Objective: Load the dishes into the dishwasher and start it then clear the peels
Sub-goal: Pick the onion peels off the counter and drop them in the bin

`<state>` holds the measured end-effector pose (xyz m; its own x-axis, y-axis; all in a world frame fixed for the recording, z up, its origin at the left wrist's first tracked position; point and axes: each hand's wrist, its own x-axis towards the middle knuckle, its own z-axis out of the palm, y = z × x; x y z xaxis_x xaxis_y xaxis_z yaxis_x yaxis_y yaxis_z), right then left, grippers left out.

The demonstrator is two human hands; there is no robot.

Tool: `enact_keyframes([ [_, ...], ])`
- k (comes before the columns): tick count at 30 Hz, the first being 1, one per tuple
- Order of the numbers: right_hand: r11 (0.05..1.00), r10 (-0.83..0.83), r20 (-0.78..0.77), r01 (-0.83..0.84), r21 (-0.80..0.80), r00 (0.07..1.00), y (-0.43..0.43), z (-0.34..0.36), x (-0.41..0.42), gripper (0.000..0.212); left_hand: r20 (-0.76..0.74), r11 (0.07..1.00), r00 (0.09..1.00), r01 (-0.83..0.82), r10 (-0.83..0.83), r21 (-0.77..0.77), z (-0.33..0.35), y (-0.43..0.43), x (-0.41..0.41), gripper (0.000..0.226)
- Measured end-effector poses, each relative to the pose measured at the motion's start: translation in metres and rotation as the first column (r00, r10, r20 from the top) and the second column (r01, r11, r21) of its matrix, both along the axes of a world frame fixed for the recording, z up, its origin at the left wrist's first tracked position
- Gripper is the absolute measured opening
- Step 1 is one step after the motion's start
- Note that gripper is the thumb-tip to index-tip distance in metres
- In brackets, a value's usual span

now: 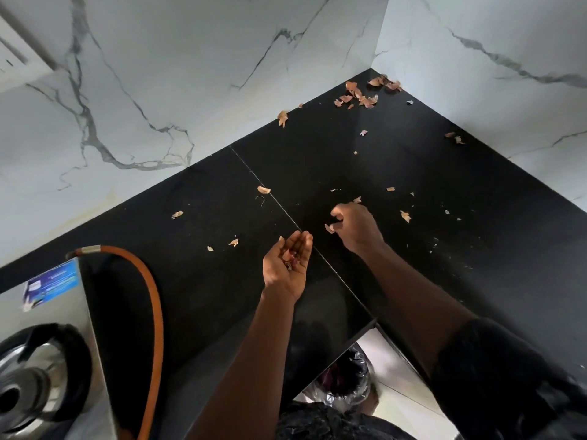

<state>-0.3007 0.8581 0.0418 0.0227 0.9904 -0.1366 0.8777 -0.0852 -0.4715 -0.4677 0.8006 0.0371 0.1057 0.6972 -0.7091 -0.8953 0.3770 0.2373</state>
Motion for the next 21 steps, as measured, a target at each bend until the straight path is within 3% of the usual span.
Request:
enact_keyframes([
  [3,0.996,0.076,0.06,-0.078,0.038,0.995,-0.002,-0.007,-0.009,0.036,-0.013,1.0,1.0,0.012,-0.012,-0.006,-0.001,-0.001,-0.002,0.038],
  [6,0.991,0.122,0.079,-0.126,0.042,0.989,-0.005,-0.011,-0.018,0.02,-0.033,1.0,0.999,0.027,-0.027,-0.001,0.0,0.002,-0.004,0.038],
  [10,0.996,0.09,0.076,-0.092,0.02,0.993,-0.012,-0.011,-0.013,0.015,-0.052,0.999,0.997,0.053,-0.052,0.006,0.0,0.008,0.002,0.038],
  [15,0.999,-0.002,-0.064,0.005,0.049,0.998,-0.021,0.002,0.005,0.016,-0.047,0.998,0.997,0.056,-0.056,-0.001,0.0,0.015,0.017,0.038],
  [21,0.967,0.093,-0.169,-0.048,0.25,0.981,-0.037,0.03,-0.004,0.013,-0.092,0.996,0.992,0.081,-0.085,-0.046,0.003,0.017,0.04,0.032],
])
